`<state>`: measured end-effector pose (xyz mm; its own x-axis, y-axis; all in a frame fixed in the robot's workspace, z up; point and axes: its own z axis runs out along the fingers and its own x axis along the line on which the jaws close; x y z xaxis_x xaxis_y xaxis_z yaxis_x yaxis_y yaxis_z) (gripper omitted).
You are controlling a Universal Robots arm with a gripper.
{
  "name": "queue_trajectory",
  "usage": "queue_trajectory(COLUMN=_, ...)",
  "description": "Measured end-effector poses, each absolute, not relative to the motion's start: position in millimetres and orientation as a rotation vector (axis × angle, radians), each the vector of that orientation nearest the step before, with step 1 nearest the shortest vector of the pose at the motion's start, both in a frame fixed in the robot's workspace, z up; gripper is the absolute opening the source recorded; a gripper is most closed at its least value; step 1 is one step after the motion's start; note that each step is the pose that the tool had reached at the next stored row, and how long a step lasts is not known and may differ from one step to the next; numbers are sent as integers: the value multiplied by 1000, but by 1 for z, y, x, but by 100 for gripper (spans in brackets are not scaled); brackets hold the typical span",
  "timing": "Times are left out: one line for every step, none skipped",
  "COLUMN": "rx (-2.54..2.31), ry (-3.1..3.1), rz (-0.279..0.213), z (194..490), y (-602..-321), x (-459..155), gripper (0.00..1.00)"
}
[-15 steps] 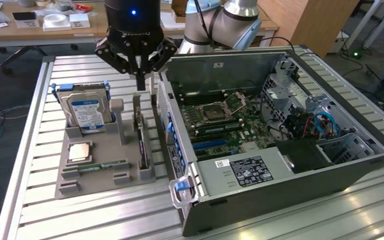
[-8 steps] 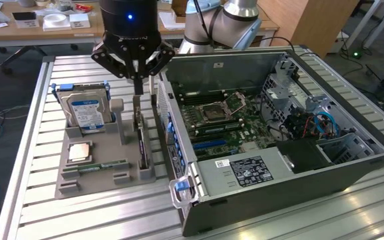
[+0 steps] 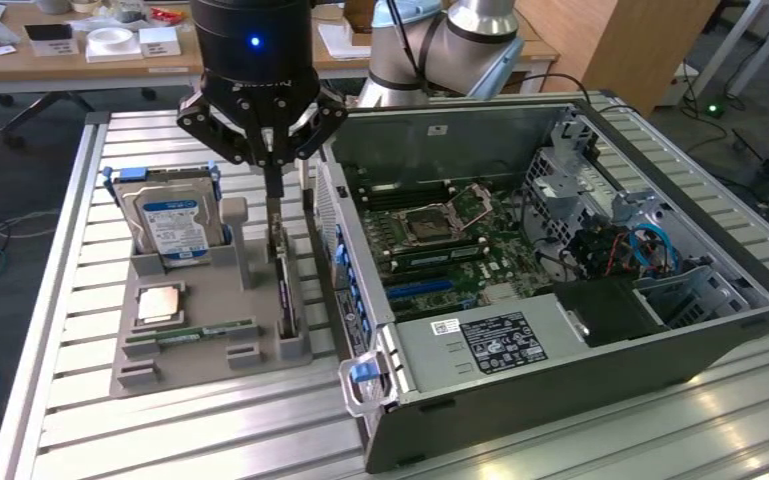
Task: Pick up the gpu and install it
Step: 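Reach for the gpu, then pick up the gpu and move the gpu toward the slot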
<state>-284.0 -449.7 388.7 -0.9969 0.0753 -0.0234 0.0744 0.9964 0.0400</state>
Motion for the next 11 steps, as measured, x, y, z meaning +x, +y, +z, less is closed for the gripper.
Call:
queue_trajectory(rx=117, ry=3114, rz=61, z=389, y=-450, x=-284, gripper=11)
queue_trajectory(rx=117, ry=3114, rz=61, z=389, y=-450, x=-284, gripper=11)
queue_trajectory(rx=117, ry=3114, rz=61, z=389, y=-450, x=-284, gripper=11)
queue_trajectory(rx=117, ry=3114, rz=61, z=389, y=-450, x=-284, gripper=11)
queue_trajectory(rx=117, ry=3114, rz=61, z=389, y=-450, x=-284, gripper=11)
queue_trajectory(rx=116, ry=3114, rz=61, z=389, y=-450, x=-284, gripper=11)
queue_trajectory(rx=117, ry=3114, rz=61, z=389, y=-450, x=-284, gripper=11)
queue_trajectory(rx=117, ry=3114, rz=61, z=389, y=-450, x=-284, gripper=11)
queue_trajectory(rx=116, ry=3114, rz=61, z=389, y=-450, x=-284, gripper=11)
queue_trajectory(rx=117, ry=3114, rz=61, z=389, y=-450, x=-284, gripper=11)
queue_trajectory(rx=117, ry=3114, rz=61, z=389, y=-450, x=-284, gripper=11)
